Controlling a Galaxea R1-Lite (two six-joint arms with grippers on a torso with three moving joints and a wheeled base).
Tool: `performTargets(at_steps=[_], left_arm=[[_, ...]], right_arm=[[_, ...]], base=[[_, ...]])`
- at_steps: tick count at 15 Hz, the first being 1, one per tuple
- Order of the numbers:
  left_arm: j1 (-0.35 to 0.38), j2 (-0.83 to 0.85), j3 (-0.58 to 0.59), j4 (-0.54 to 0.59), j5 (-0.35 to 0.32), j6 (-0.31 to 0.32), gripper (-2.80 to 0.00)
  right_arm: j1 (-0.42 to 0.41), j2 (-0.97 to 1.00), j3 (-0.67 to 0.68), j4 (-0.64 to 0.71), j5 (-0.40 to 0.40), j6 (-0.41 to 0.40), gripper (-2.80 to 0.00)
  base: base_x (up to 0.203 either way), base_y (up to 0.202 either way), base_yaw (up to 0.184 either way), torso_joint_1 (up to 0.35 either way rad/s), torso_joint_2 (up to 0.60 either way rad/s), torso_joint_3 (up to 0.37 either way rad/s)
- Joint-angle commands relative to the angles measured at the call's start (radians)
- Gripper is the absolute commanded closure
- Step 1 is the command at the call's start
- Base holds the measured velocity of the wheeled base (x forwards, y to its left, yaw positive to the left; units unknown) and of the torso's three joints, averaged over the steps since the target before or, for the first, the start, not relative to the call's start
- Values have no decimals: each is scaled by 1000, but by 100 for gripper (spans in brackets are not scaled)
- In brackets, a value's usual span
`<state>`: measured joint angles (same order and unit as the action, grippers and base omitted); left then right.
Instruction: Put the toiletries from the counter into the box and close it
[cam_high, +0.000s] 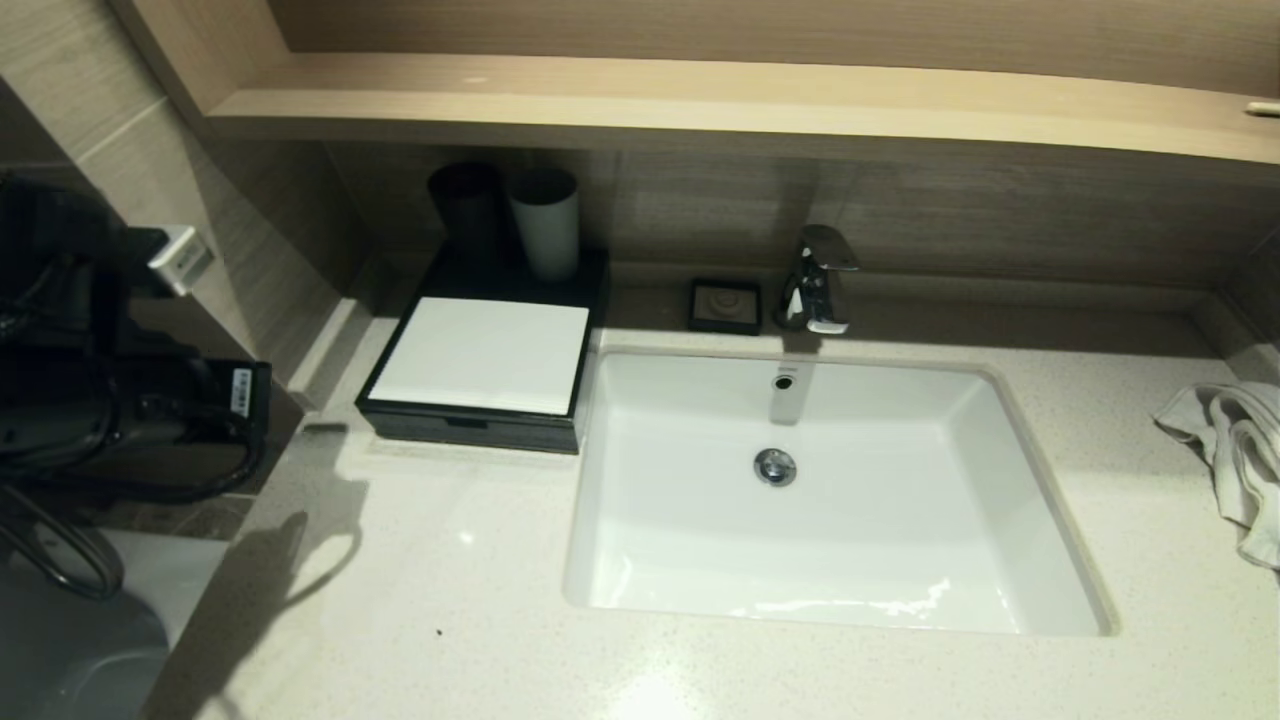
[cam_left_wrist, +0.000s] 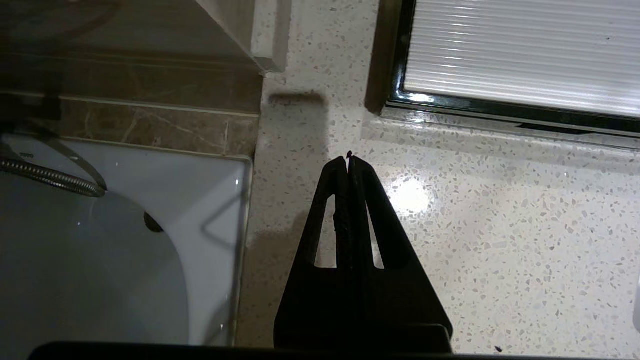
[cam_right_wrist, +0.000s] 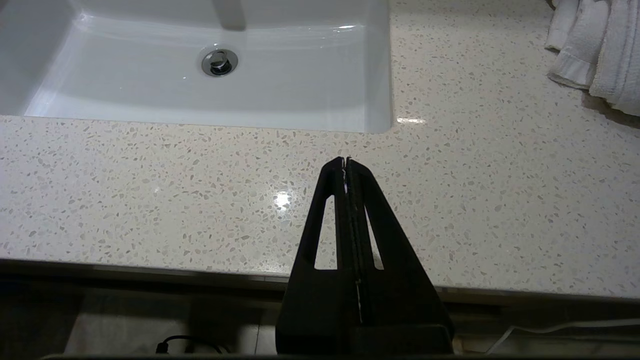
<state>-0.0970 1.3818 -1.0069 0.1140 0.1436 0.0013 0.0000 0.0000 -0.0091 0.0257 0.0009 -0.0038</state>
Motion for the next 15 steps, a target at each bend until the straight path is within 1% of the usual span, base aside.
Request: performTargets(at_steps=[1, 4, 7, 8, 15], left_arm=[[10, -43, 18, -7, 1, 5, 0], [16, -96, 71, -61, 1, 34, 0], [67, -168, 127, -120, 1, 100, 0], [81, -193, 149, -134, 1, 113, 0], [94, -429, 334, -148, 1, 129, 0]], right_arm=[[0, 0, 0, 0, -1, -1, 0], [-1, 0, 0, 0, 1, -1, 0], [0, 0, 0, 0, 1, -1, 0], [0, 0, 0, 0, -1, -1, 0], [0, 0, 0, 0, 0, -1, 0]], base=[[0, 0, 0, 0, 0, 0], [0, 0, 0, 0, 0, 0], [0, 0, 0, 0, 0, 0], [0, 0, 0, 0, 0, 0], [0, 0, 0, 0, 0, 0]])
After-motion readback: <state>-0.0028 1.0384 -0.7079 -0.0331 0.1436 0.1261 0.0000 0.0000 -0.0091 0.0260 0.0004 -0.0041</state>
